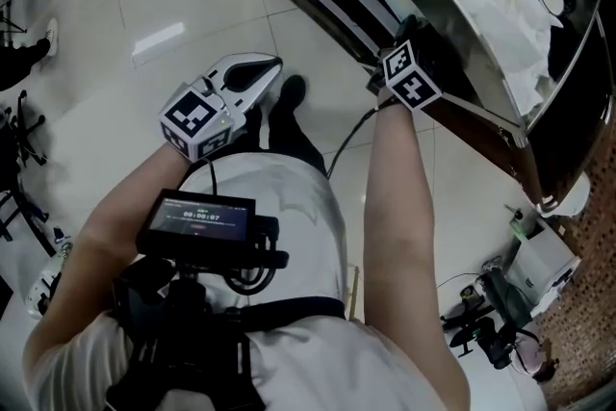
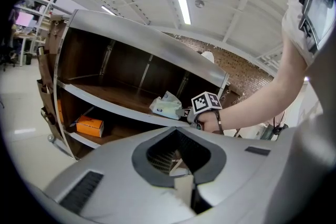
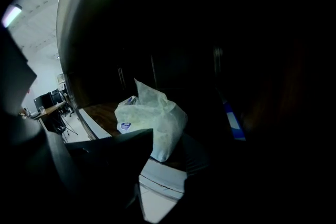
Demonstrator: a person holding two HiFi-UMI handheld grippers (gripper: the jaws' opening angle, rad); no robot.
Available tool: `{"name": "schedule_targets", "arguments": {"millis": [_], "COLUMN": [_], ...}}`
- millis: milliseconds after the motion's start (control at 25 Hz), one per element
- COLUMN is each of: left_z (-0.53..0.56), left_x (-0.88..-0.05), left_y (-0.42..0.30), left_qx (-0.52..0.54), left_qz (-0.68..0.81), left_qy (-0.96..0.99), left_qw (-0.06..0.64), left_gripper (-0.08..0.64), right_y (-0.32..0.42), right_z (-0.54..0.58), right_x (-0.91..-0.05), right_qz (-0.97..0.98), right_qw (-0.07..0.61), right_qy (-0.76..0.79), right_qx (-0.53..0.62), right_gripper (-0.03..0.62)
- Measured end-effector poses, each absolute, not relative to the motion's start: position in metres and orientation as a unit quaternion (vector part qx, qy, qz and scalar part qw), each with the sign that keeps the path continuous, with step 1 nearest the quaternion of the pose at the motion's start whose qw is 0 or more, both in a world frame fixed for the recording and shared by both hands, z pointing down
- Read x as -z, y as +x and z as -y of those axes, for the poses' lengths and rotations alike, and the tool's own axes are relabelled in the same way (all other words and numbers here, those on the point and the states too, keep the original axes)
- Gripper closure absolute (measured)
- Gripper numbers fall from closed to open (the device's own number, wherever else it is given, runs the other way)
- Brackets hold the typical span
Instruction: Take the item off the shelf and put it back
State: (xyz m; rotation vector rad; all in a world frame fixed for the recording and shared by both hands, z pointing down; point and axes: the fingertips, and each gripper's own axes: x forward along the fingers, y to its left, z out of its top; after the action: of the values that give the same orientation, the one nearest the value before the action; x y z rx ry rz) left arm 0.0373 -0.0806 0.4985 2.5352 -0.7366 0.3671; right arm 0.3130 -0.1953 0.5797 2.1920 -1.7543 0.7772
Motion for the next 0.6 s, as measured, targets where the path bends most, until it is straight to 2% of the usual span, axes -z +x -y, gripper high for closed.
{"name": "schedule_targets", "arguments": {"millis": [40,120,160,600], "left_z": [0.083,0.086,0.087,0.094], "left_x": [-0.500,-0.504,-0.505,-0.502], "left_y": [0.030,0.018,0.014,0.007], "left_qx": [-0.133,-0.133,-0.133,-0.132], "left_qz": [0.270,0.271,0.272,0.270], "left_qy": [0.924,0.923,0.922,0.924], "left_qw": [0.237,0.239,0.240,0.238], "left_gripper": [0.554,0.554,0.554,0.554], "right_y": [0.309,0.303,0.302,0.292], "right_z": [0.198,0.202,0.202,0.195], "right_x": [-0.580,-0.582,-0.582,-0.569], "right_qz": [0.596,0.587,0.583,0.597], "right_qw": [0.118,0.126,0.128,0.110], "right_qy": [0.750,0.758,0.762,0.756], "right_qx": [-0.261,-0.254,-0.252,-0.246], "right_gripper": [0.471,0.513,0.567,0.586]}}
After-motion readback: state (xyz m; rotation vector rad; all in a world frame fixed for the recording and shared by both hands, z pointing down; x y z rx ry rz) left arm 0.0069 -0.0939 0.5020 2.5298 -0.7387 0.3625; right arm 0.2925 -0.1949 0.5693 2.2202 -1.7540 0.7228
